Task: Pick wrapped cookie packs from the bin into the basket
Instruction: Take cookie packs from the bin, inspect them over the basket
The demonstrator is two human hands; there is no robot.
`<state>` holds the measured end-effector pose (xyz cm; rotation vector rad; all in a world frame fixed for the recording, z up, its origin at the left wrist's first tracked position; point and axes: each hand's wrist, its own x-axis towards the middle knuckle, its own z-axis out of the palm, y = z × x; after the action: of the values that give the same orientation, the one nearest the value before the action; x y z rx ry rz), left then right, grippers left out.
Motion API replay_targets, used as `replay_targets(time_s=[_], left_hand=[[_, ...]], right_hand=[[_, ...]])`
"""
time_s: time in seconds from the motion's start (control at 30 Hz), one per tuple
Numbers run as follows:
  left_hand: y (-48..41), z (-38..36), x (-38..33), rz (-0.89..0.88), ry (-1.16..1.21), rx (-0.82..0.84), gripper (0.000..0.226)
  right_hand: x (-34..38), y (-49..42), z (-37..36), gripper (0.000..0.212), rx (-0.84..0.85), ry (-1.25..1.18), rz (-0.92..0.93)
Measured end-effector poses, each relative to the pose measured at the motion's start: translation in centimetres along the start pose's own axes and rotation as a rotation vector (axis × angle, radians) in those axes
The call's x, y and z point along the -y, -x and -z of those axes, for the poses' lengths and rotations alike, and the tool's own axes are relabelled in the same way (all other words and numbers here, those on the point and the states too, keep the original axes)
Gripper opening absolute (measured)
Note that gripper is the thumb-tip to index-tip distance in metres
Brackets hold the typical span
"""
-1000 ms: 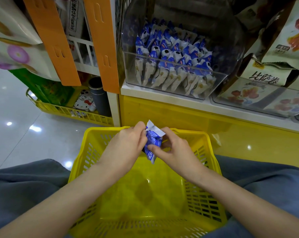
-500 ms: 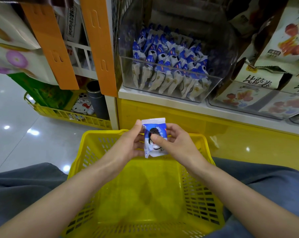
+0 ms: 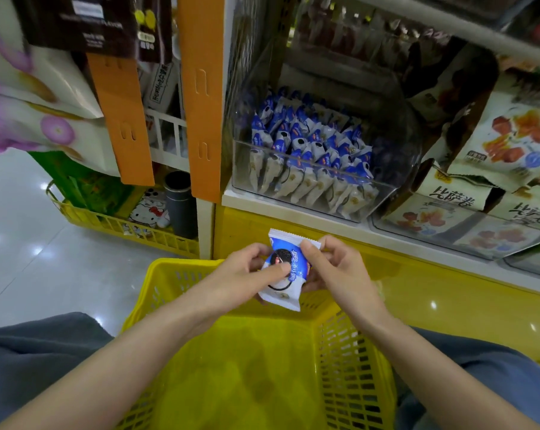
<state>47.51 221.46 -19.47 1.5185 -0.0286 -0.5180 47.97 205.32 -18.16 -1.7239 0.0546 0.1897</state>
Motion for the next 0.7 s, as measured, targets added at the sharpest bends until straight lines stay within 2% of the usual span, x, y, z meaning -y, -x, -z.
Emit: replay_targets(time_s=[0.07, 0.13, 0.23, 0.3, 0.47, 0.57, 0.7], left_hand=[[-0.2, 0.4, -0.6, -0.047, 0.053, -0.075, 0.017], [-0.5, 1.0, -1.4, -0.093, 0.078, -0.174, 0.013], [-0.9, 2.2, -2.3, -0.122, 0.132, -0.302, 0.021], [-1.1, 2.7, -2.7, -0.114, 0.158, -0.343, 0.026], [-1.2, 3.4, -3.3, -0.117, 0.196, -0.362, 0.022], [-0.9, 4.2, -3.4, -0.113, 0.203, -0.363, 0.016], [-0.6, 5.3, -3.7, -0.125, 0.215, -0.396, 0.014]], right_hand=[[1.5, -0.9, 0.0, 0.016, 0.039, 0.094, 0.093], [3.7, -2.5, -0.1, 0.013, 0.003, 0.204, 0.257], [7.5, -6.2, -0.6, 0.010, -0.109, 0.337, 0.443], [9.4, -9.6, -1.4, 0.009, -0.137, 0.494, 0.484], [10.4, -16.7, -4.1, 0.008, -0.005, 0.846, 0.257], [10.2, -18.5, -4.7, 0.020, 0.077, 1.034, 0.235], [10.6, -20.3, -5.3, 0.036, 0.053, 1.195, 0.116]])
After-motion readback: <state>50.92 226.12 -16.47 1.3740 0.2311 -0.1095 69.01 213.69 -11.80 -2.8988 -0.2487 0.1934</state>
